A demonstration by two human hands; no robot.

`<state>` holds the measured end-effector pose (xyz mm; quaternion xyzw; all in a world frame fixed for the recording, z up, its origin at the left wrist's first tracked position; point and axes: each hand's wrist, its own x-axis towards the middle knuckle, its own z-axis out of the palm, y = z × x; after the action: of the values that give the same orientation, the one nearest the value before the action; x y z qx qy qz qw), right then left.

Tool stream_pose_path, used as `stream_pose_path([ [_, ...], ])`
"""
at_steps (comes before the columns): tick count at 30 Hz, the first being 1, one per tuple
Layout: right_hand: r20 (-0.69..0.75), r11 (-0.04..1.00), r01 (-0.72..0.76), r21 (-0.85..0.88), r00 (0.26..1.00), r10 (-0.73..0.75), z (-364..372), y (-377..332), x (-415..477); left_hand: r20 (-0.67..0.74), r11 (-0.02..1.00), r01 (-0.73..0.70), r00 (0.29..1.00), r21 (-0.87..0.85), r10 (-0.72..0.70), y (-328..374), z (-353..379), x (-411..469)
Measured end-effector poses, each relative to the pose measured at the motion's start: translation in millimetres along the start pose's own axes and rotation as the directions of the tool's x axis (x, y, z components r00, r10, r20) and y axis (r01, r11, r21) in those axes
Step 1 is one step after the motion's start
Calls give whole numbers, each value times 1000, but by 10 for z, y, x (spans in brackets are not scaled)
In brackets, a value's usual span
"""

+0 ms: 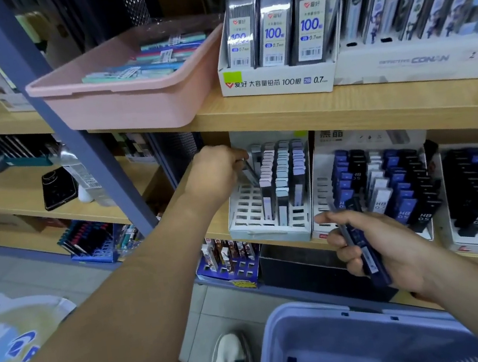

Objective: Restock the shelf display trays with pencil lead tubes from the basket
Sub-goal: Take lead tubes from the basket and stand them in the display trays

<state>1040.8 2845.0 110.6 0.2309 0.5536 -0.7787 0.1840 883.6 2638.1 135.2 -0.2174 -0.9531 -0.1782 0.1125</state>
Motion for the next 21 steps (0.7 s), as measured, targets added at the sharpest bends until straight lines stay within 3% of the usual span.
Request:
stream_pose_path([
  [7, 19, 1000, -8, 13, 1000, 8, 32, 22, -15, 57, 997, -73, 996, -39, 75, 35, 134, 58],
  [11, 22, 999, -7, 50, 1000, 6, 32, 19, -25, -55, 955, 86, 993, -283, -106, 56, 174, 79],
  [14, 22, 999, -3, 53, 1000, 2, 21, 16, -37, -43, 897, 114, 988, -427, -146, 94, 170, 93],
  [17, 31, 999, -2, 50, 1000, 1, -14, 6, -46, -11, 853, 127, 988, -507, -154, 116, 165, 102],
  [21, 34, 999, -1, 42, 999, -1, -47, -8, -67, 9, 871, 145, 987, -469, -159, -1, 125, 97],
])
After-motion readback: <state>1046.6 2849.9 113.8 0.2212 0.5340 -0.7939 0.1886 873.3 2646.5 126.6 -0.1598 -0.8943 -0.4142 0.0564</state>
